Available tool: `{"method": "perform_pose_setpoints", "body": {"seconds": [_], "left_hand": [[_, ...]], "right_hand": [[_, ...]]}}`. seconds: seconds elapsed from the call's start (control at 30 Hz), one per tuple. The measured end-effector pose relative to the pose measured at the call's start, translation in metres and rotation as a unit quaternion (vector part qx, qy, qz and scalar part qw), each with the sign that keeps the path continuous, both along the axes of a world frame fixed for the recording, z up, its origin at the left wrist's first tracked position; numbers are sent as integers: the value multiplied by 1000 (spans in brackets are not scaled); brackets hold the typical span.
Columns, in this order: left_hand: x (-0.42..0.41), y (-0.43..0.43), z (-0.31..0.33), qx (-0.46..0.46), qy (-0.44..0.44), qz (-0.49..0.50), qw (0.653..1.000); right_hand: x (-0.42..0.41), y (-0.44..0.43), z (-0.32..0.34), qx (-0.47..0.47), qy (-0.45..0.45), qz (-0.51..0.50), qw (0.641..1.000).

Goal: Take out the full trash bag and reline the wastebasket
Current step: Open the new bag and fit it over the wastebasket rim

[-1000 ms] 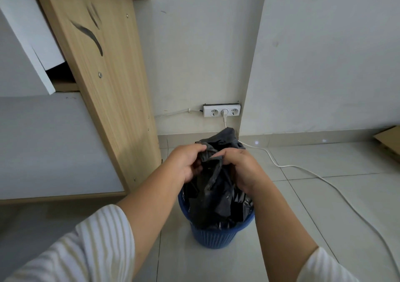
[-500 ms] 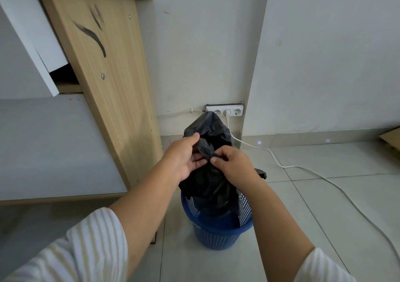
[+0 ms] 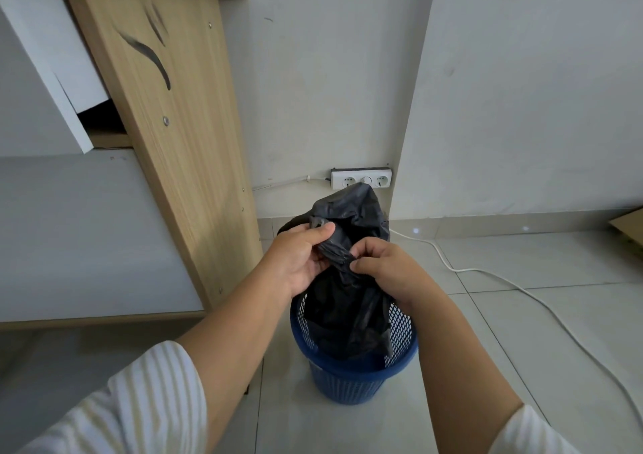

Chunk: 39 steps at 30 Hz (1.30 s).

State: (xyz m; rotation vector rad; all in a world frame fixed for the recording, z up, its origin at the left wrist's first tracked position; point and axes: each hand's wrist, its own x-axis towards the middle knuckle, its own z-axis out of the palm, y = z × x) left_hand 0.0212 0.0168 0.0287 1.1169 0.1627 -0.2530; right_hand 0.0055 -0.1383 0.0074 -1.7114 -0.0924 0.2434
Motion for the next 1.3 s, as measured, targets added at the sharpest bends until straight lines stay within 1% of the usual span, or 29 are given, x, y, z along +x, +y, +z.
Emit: {"method": "perform_pose_setpoints", "body": {"seconds": [0.03, 0.1, 0.17, 0.2, 0.27, 0.33, 0.37, 0.43, 0.47, 0.53, 0.57, 0.63, 0.7, 0.73, 0.77, 0.8, 0.87, 0.9, 0.93, 0.97, 1.03, 1.1, 1.17, 1.2, 1.3], "left_hand": [[0, 0, 0, 5, -4, 12, 1000], [0, 2, -2, 43, -20, 29, 998], [0, 5, -3, 96, -33, 26, 995], [0, 6, -4, 113, -37, 20, 993], [-1, 9, -4, 128, -41, 10, 991], [-4, 10, -4, 154, -44, 10, 987], [-4, 10, -4, 164, -44, 12, 985], [-4, 10, -4, 163, -38, 16, 986], [-3, 11, -4, 148, -36, 19, 988], [-1, 11, -2, 85, -26, 18, 996], [-1, 11, 0, 52, -23, 14, 998], [0, 13, 3, 17, -32, 8, 999], [0, 15, 6, -5, -44, 8, 999], [0, 15, 9, -17, -48, 12, 999], [1, 17, 11, -22, -49, 21, 998], [2, 18, 13, -21, -48, 34, 998], [5, 22, 19, -1, -50, 56, 997], [7, 23, 20, 16, -50, 67, 996], [8, 25, 21, 34, -48, 82, 995], [10, 27, 21, 51, -43, 95, 993], [11, 30, 18, 93, -36, 108, 989], [12, 32, 14, 119, -36, 101, 987], [10, 33, 11, 111, -30, 97, 989], [10, 34, 10, 97, -25, 97, 990], [9, 36, 12, 51, -29, 78, 995]], "right_hand": [[1, 1, -1, -5, -11, -14, 1000], [3, 4, -1, -33, -59, -97, 993], [4, 5, -1, -76, -105, -207, 970], [5, 5, -2, -95, -117, -244, 958], [3, 3, -4, -136, -137, -273, 943], [3, 1, -5, -178, -135, -264, 938], [6, -2, -8, -181, -121, -253, 942], [13, -5, -15, -172, -64, -216, 959], [14, -5, -19, -179, -41, -198, 963], [13, -1, -22, -189, -35, -161, 968], [12, 0, -22, -177, -46, -139, 973], [9, 6, -16, -117, -49, -81, 989], [8, 8, -11, -65, -12, -25, 998], [8, 7, -10, -67, 11, -7, 998], [9, 6, -11, -82, 14, -8, 997], [10, 5, -15, -127, 0, -36, 991], [12, -2, -24, -192, -40, -150, 969], [10, -7, -28, -197, -48, -205, 957], [8, -13, -32, -198, -43, -239, 950], [7, -18, -39, -202, -27, -252, 946], [7, -26, -51, -216, 22, -220, 951], [5, -29, -60, -208, 60, -161, 963], [5, -28, -63, -175, 80, -135, 972], [4, -26, -61, -141, 87, -134, 977], [6, -21, -45, 19, 91, -159, 983]]}}
